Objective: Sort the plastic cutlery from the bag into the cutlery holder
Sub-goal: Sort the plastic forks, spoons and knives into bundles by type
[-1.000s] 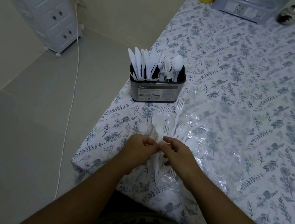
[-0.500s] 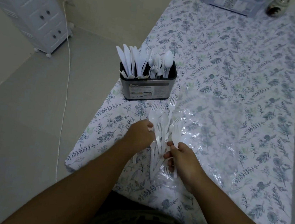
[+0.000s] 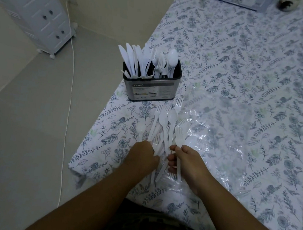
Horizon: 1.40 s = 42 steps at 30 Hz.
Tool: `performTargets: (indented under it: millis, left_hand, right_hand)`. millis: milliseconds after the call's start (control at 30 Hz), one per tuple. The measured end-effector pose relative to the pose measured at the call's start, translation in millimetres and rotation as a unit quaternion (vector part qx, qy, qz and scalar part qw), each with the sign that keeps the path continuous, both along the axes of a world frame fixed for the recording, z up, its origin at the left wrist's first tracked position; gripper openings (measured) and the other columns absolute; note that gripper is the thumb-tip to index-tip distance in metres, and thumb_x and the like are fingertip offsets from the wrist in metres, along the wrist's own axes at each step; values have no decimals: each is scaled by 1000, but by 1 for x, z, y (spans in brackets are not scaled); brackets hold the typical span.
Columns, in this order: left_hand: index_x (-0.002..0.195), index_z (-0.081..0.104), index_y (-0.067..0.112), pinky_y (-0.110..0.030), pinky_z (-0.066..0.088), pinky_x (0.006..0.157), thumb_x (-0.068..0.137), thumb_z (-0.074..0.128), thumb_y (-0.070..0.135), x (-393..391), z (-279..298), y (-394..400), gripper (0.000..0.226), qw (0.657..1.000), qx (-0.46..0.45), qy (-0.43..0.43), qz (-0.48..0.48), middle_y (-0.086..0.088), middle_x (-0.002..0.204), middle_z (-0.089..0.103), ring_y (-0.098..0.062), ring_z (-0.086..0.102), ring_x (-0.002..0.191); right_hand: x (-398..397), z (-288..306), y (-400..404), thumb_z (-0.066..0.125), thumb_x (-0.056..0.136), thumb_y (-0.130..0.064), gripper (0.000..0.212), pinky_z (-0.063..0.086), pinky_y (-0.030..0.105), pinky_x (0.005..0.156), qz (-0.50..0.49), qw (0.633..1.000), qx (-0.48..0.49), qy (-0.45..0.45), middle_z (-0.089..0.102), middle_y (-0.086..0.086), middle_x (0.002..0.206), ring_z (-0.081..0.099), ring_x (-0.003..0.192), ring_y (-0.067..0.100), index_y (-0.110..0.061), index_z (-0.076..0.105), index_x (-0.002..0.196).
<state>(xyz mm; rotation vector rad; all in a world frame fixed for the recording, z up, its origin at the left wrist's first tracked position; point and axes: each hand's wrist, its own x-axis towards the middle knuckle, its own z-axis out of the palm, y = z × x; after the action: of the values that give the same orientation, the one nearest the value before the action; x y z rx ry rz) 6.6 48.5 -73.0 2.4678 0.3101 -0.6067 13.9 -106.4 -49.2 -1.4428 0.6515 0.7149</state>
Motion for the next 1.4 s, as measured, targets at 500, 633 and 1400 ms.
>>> performTargets:
  millis: [500,633,1400]
  left_hand:
    - [71,69,-2,-30,59,54,85,70,24,-20,33,20,30,992,-90,47,70,-14,63,71,-15,67,44]
    - [76,72,4,-36,63,56,84,73,25,-20,39,15,23,986,-139,60,72,-9,61,71,-17,70,50]
    - [96,78,13,-34,63,70,91,72,18,-12,42,3,10,899,-386,54,198,-3,71,76,-16,69,64]
  right_hand:
    - [-4,-9,11,57,104,-23,23,63,33,69,30,997,-31,-61,68,33,109,76,76,19,-2,54,94]
    - [-2,-7,7,52,106,-20,25,61,34,71,17,998,-34,-52,72,20,111,67,75,21,3,56,98]
    - [-17,0,-9,60,98,-4,30,61,38,88,-36,967,249,39,70,27,123,71,113,36,7,64,126]
